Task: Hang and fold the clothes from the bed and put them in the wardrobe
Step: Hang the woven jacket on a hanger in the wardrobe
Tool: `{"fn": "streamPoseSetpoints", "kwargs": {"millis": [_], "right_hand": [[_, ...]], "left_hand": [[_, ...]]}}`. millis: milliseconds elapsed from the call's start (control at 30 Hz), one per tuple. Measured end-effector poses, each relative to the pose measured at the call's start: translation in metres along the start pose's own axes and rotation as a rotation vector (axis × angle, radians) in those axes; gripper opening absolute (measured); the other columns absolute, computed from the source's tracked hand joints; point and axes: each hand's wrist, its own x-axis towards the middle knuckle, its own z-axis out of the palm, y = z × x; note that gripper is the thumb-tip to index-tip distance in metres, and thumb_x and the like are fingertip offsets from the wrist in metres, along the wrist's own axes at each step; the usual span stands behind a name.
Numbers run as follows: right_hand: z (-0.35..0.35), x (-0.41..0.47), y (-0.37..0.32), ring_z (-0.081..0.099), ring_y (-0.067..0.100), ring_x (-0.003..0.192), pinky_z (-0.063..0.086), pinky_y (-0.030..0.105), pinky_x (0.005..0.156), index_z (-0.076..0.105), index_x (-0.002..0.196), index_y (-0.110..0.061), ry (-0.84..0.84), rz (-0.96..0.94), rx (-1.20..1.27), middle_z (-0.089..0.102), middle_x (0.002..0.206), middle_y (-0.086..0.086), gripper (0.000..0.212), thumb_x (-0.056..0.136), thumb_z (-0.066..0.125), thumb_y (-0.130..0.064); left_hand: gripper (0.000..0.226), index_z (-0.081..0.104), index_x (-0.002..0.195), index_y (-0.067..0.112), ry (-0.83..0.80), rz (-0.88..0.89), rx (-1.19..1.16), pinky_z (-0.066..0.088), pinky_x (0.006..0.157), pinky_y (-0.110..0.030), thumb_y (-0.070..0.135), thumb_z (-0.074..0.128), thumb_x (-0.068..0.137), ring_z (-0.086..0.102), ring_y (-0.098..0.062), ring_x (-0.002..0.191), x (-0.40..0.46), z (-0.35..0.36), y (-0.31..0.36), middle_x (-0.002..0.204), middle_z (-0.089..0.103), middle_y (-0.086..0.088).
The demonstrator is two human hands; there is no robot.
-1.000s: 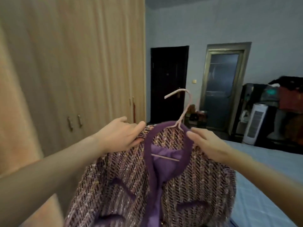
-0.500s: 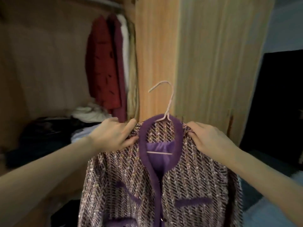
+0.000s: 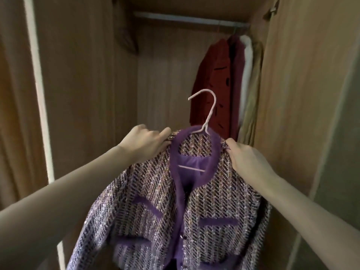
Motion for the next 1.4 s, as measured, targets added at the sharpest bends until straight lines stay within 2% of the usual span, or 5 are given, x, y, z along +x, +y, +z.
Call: {"fn": "streamPoseSetpoints", "kwargs": {"millis": [533, 700, 833, 1200, 1400], "right_hand": [[0.082, 0.183, 0.023, 0.067, 0.035, 0.082, 0.038, 0.035, 0.058, 0.041, 0.113, -0.024, 0.127, -0.036, -0.044, 0.068, 0.086, 0.005, 0.019, 0.101, 0.038, -0.038], [0.109, 0.234, 0.037, 0.064, 0.035, 0.057, 0.033, 0.032, 0.046, 0.049, 0.104, -0.019, 0.328, -0.115, -0.175, 0.062, 0.065, 0.005, 0.017, 0.095, 0.055, -0.032], [0.124, 0.271, 0.042, 0.066, 0.036, 0.073, 0.03, 0.035, 0.051, 0.042, 0.112, -0.022, 0.322, -0.115, -0.173, 0.06, 0.086, 0.003, 0.016, 0.102, 0.04, -0.033], [0.16, 0.356, 0.04, 0.067, 0.035, 0.075, 0.028, 0.032, 0.05, 0.044, 0.116, -0.022, 0.373, -0.102, -0.321, 0.064, 0.087, 0.002, 0.02, 0.102, 0.039, -0.035], [0.168, 0.403, 0.049, 0.063, 0.032, 0.054, 0.013, 0.025, 0.045, 0.052, 0.1, -0.019, 0.415, -0.036, -0.472, 0.063, 0.069, 0.001, 0.017, 0.095, 0.053, -0.035]], "left_hand": [[0.035, 0.042, 0.092, 0.017, 0.041, -0.068, 0.222, 0.038, 0.041, -0.028, 0.05, 0.032, 0.097, 0.059, -0.031, 0.041, 0.063, 0.093, -0.106, 0.049, 0.056, -0.002], [0.031, 0.051, 0.093, 0.017, 0.073, -0.085, 0.309, 0.047, 0.067, -0.039, 0.042, 0.035, 0.1, 0.065, -0.027, 0.065, 0.09, 0.123, -0.132, 0.079, 0.061, 0.001], [0.025, 0.064, 0.1, 0.016, 0.048, -0.183, 0.28, 0.029, 0.106, -0.066, 0.037, 0.064, 0.087, 0.055, -0.034, 0.114, 0.112, 0.144, -0.146, 0.136, 0.049, -0.005], [0.026, 0.061, 0.104, 0.015, 0.098, -0.178, 0.309, 0.027, 0.111, -0.059, 0.024, 0.073, 0.082, 0.036, -0.035, 0.134, 0.15, 0.232, -0.212, 0.149, 0.035, -0.007], [0.024, 0.054, 0.109, 0.012, 0.198, -0.041, 0.242, 0.054, 0.061, -0.04, 0.034, 0.052, 0.097, 0.056, -0.027, 0.1, 0.194, 0.282, -0.262, 0.135, 0.048, -0.008]]}}
